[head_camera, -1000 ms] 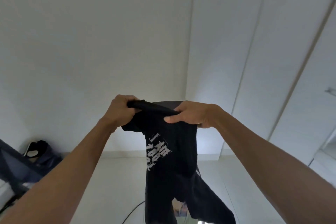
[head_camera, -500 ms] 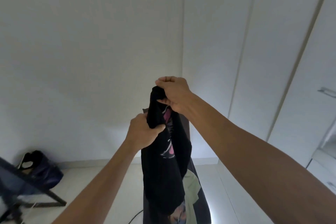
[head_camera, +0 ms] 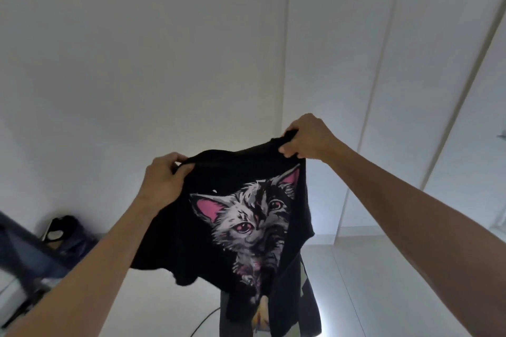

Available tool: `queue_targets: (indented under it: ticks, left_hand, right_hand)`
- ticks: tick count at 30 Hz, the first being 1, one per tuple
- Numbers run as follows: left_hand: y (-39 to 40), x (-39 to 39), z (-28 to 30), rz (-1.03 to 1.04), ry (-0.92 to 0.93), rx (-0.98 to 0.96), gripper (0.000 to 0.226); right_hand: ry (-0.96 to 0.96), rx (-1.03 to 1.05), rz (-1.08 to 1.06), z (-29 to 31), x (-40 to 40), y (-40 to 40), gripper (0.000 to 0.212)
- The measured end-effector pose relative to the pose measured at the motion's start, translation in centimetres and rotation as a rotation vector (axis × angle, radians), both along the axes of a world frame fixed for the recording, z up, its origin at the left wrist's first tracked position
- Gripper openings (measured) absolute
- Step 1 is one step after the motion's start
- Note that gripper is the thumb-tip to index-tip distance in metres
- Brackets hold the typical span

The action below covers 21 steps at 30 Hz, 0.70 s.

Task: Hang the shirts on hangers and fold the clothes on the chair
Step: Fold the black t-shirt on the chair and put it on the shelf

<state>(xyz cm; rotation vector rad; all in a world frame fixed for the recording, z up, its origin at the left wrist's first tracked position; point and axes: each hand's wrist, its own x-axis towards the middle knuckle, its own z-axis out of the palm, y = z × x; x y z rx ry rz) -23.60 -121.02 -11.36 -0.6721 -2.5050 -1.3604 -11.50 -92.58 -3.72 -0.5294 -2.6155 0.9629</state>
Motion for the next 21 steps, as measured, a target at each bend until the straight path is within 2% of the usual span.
queue_targets:
  ticks: [3,6,9,10,13,14,16,18,21]
  left_hand:
    - [0.2,-0.3,1.2,0.015,0.196,-0.108,0.014]
    - [0.1,-0.6,1.6,0.0,0.272,-0.142,0.018]
    - [-0.4,-0.9,2.0,0.003,0.272,-0.171,0.019]
    - [-0.7,-0.9,2.3,0.008,0.253,-0.173,0.021]
    - [-2.1,-1.4,3.4,-0.004,0.162,-0.184,0.031]
    - [-2.6,-1.5,3.8,-0.013,0.137,-0.197,0.032]
    - [-3.7,-1.9,4.4,-0.023,0.114,-0.204,0.035]
    - [-4.6,-2.2,4.7,-0.019,0.1,-0.157,0.036]
    - [-5.6,-2.8,4.4,-0.041,0.043,-0.155,0.034]
  right_hand:
    - [-0.107,0.181,0.024,-1.3,0.3,0.8,0.04]
    - [-0.143,0.176,-0.001,-2.5,0.2,1.4,0.027]
    - [-0.141,0.249,-0.023,-2.5,0.6,2.0,0.047]
    - [-0.109,0.209,-0.003,-2.4,1.0,1.9,0.052]
    - [0.026,-0.155,0.115,-3.3,1.6,2.1,0.06]
    - [0.023,-0.166,0.14,-3.7,1.9,2.1,0.058]
    - [-0.065,0.009,0.185,-4.4,2.2,2.3,0.047]
    - [-0.063,0.168,0.154,-4.6,2.2,2.2,0.043]
    - [-0.007,0.217,0.107,-4.7,2.0,2.9,0.049]
